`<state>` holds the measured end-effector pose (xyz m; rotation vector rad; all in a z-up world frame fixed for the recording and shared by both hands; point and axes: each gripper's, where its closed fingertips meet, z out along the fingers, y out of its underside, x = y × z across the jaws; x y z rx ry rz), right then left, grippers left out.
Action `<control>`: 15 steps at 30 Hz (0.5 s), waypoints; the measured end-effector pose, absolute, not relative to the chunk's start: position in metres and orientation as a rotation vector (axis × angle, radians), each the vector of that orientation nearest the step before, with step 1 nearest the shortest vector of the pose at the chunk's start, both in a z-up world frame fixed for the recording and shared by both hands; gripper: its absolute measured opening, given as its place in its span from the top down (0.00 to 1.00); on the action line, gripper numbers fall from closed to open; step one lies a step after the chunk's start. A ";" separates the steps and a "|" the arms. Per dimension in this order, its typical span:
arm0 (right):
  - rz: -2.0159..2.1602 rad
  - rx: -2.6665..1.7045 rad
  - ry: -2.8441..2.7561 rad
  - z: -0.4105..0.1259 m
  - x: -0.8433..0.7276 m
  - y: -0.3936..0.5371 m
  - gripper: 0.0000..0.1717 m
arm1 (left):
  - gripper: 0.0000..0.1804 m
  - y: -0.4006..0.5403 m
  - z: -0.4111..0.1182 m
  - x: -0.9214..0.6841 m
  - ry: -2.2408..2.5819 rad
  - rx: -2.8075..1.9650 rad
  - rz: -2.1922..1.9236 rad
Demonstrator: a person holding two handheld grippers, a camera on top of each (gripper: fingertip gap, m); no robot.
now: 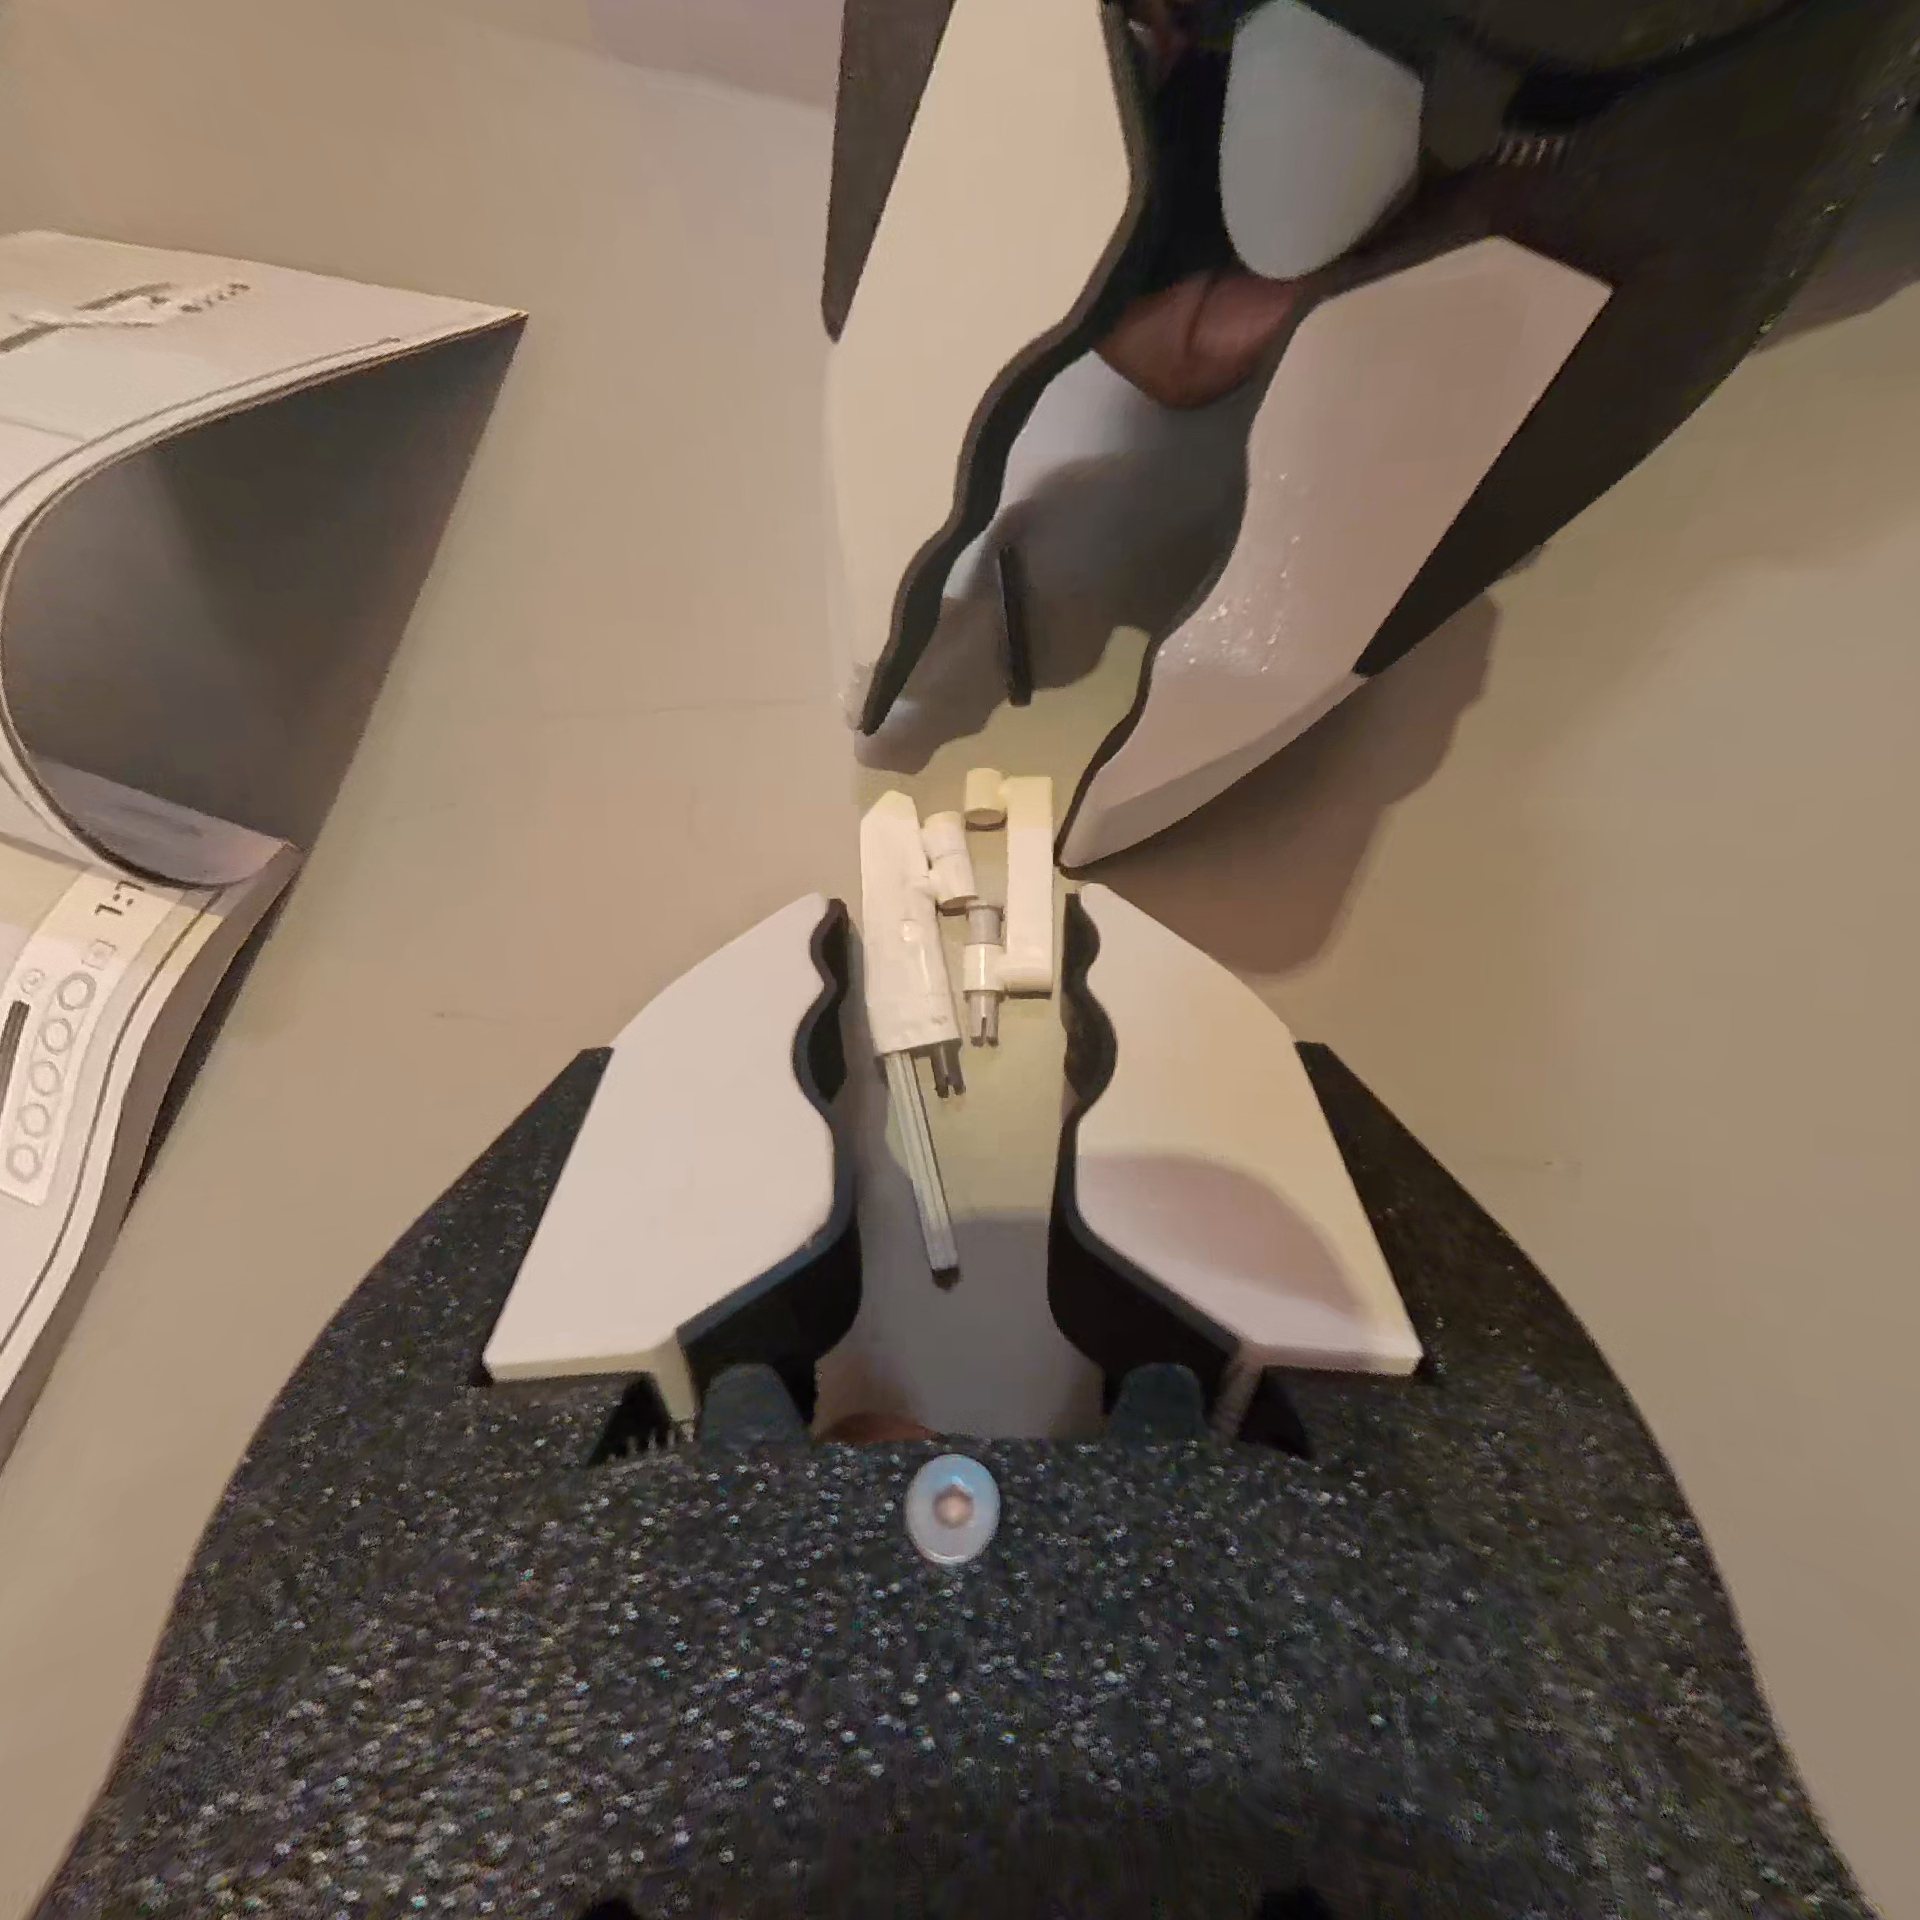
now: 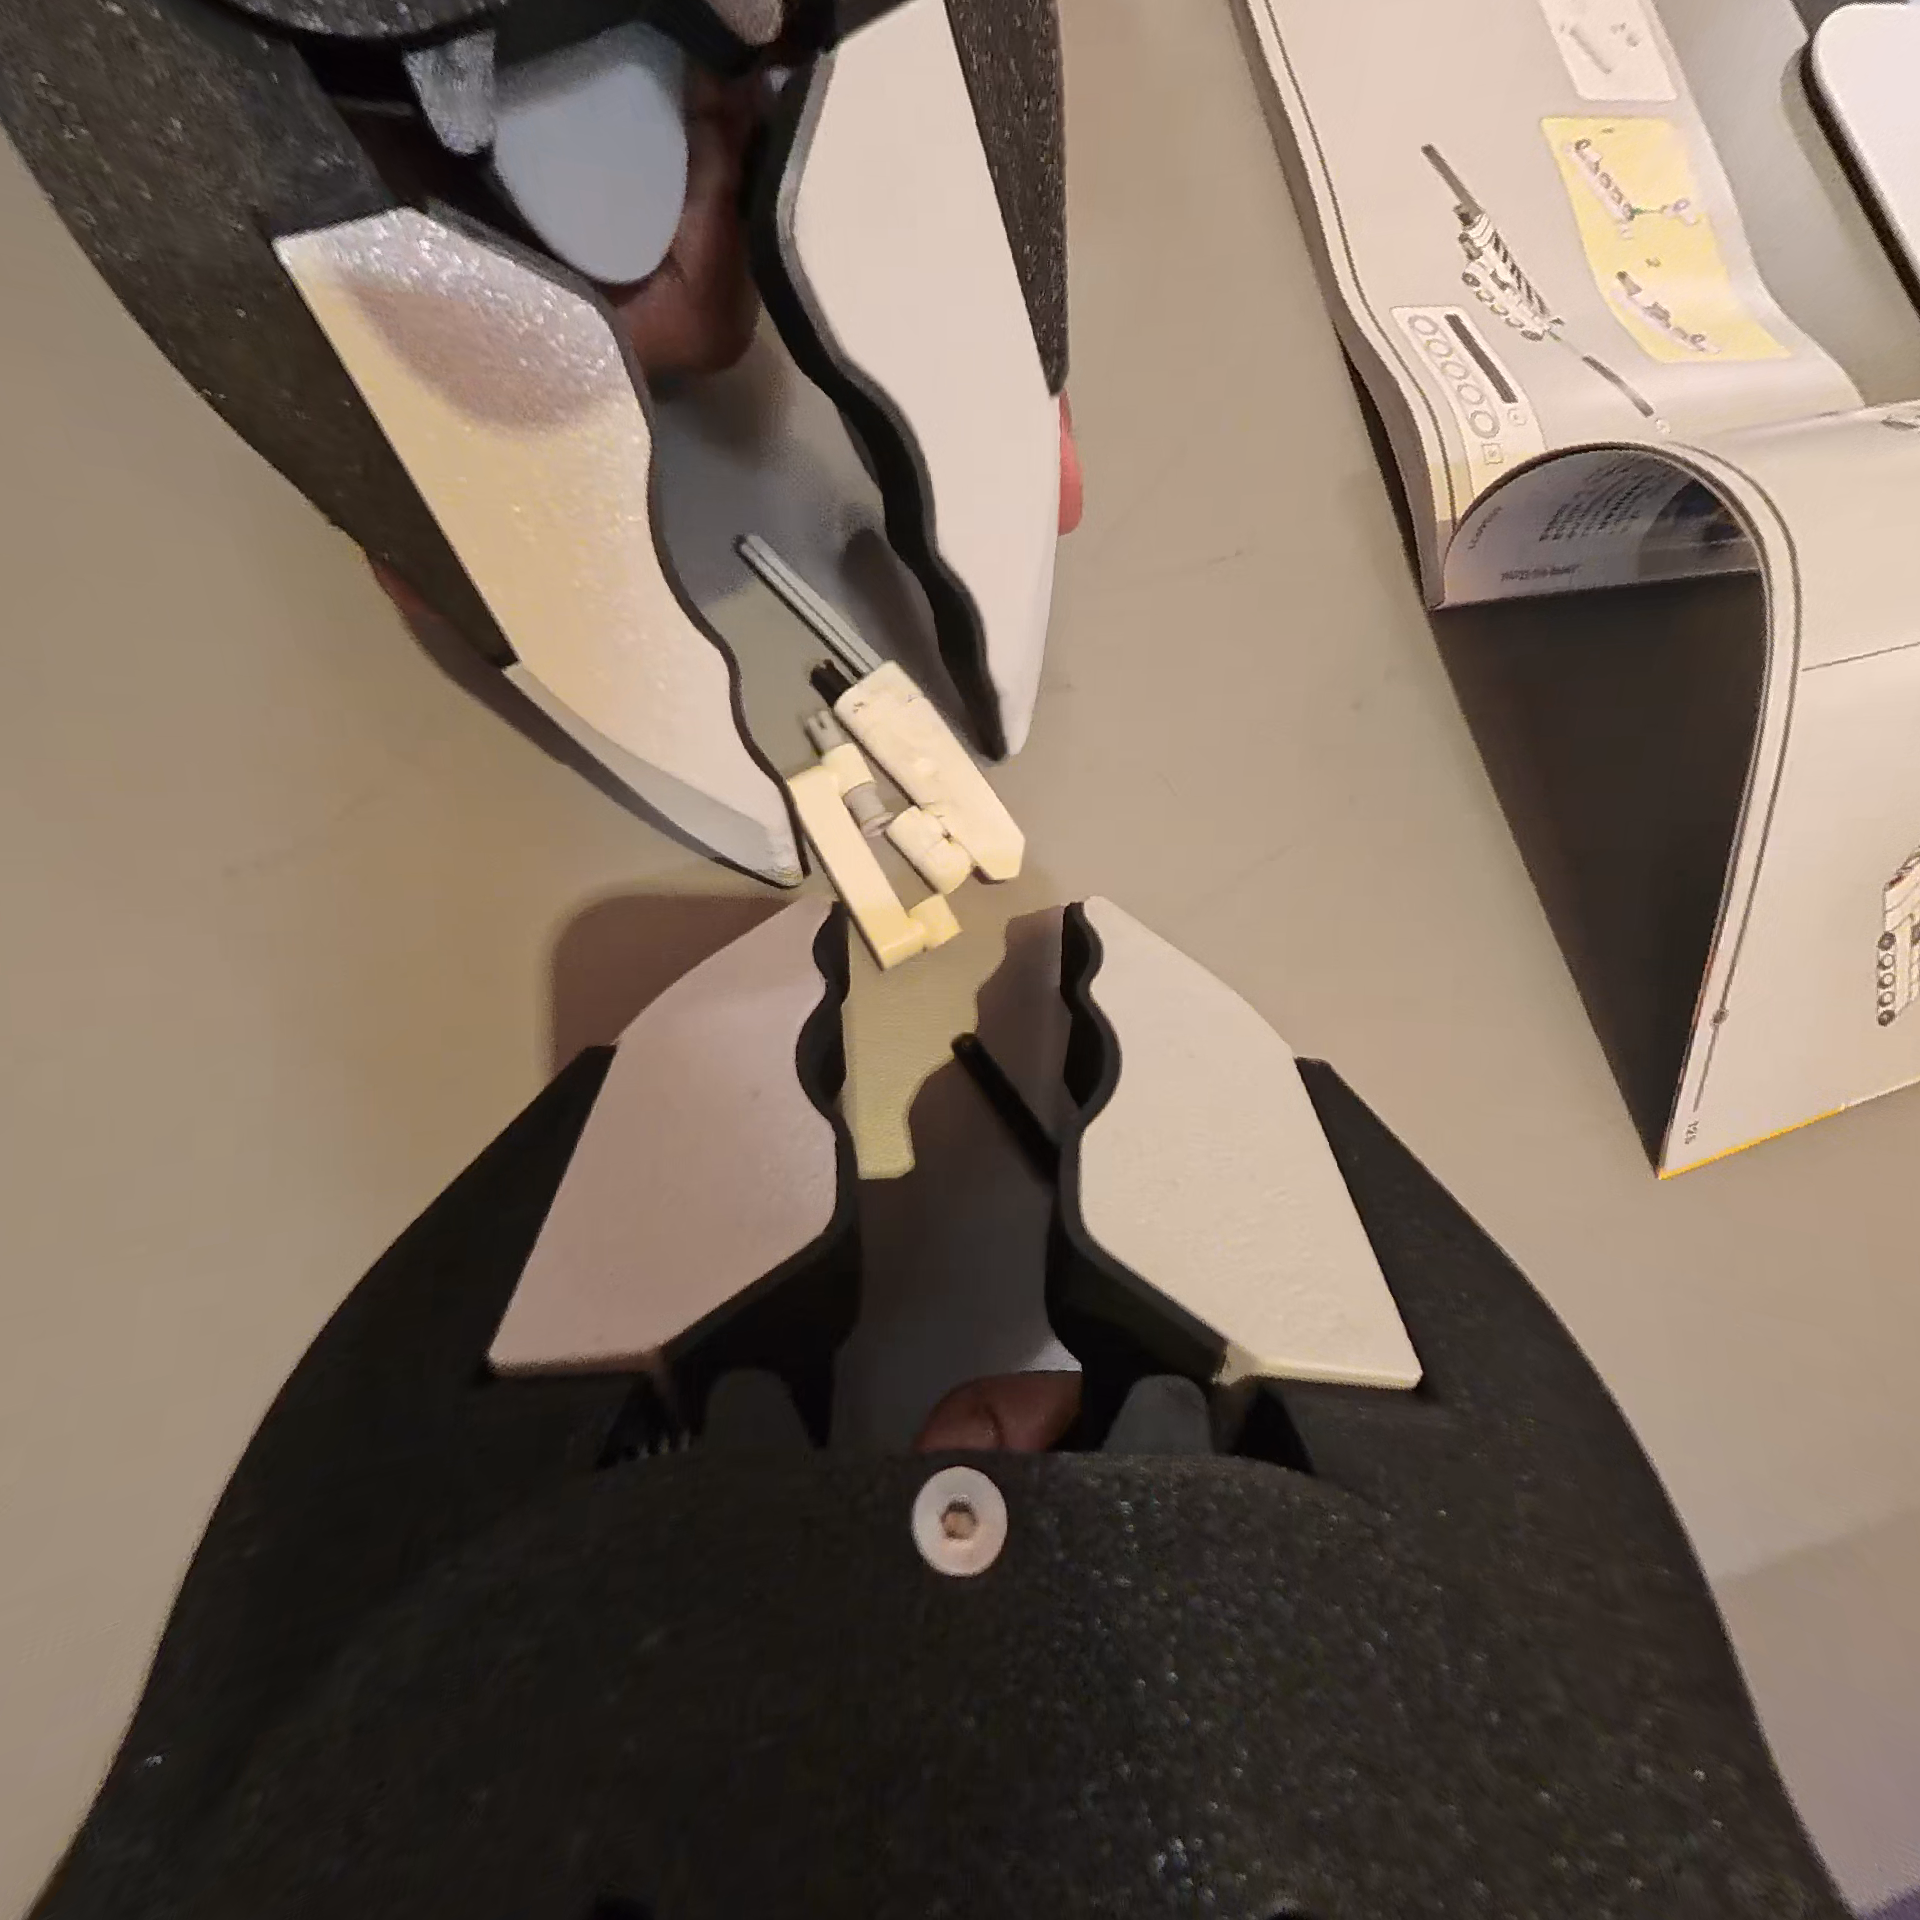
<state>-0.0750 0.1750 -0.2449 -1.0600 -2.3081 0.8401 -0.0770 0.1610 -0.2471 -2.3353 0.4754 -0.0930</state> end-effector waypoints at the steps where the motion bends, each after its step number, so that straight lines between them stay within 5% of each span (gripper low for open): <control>1: 0.843 -1.060 -2.309 -0.245 -0.075 0.176 0.77 | 0.80 0.161 -0.247 -0.076 0.492 -2.338 -0.101; 15: 0.902 -0.893 -2.407 -0.245 -0.058 0.155 0.83 | 0.82 0.147 -0.248 -0.059 0.688 -2.278 -0.192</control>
